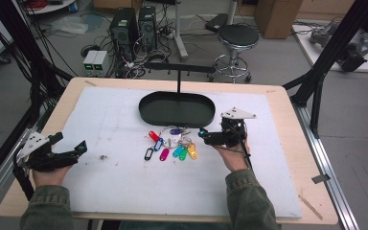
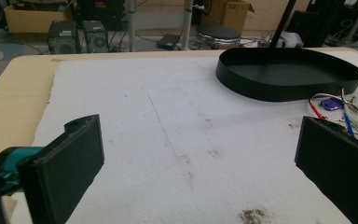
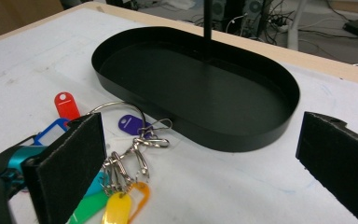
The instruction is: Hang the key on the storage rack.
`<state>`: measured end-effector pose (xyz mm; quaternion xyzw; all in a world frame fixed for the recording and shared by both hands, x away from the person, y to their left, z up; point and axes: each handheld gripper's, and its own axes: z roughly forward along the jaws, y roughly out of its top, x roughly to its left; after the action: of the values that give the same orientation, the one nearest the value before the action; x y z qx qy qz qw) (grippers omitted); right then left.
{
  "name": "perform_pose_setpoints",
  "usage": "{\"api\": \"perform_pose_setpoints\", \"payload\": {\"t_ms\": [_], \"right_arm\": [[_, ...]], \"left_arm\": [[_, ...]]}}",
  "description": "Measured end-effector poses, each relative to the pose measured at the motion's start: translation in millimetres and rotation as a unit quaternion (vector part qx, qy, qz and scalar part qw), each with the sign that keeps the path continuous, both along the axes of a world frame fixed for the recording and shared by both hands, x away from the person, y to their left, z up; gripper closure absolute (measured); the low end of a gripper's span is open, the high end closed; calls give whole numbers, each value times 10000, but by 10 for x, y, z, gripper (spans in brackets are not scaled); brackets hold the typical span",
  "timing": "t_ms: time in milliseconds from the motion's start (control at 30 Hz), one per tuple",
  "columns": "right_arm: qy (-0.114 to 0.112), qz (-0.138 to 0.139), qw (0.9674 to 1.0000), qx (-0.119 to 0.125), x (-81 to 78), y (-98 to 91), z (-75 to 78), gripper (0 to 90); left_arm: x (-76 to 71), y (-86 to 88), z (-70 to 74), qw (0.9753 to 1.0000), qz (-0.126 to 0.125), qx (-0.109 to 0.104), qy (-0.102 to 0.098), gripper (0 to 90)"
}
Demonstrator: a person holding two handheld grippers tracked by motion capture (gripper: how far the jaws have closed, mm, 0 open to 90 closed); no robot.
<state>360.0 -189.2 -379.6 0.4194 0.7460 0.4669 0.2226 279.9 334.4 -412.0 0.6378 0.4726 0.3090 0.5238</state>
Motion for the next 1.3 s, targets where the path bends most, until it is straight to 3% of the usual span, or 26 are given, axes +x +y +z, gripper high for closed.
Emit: {"api": "perform_pose_setpoints", "payload": {"t_ms": [200, 267, 800, 1067, 1167, 1300], "right_arm": [[106, 177, 9997, -120, 79, 124, 35, 5], [50, 249, 9996, -153, 99, 170, 38, 5], [634, 556, 9953, -467, 271, 369, -188, 6], [873, 726, 9913, -662, 321, 460, -269, 6], [1070, 834, 9863, -935, 359, 516, -327, 14], [1207, 955, 9825, -1048, 388, 566, -372, 51]], "left_arm": [[-2, 6, 2, 10000, -13, -4, 5, 17], [0, 3, 0, 10000, -15, -4, 6, 17], [2, 6, 0, 10000, -18, -16, 0, 17], [6, 1, -3, 10000, -50, 8, 24, 17], [6, -2, -3, 10000, -51, 7, 24, 17], [4, 4, -2, 10000, -37, -17, 9, 17]]}}
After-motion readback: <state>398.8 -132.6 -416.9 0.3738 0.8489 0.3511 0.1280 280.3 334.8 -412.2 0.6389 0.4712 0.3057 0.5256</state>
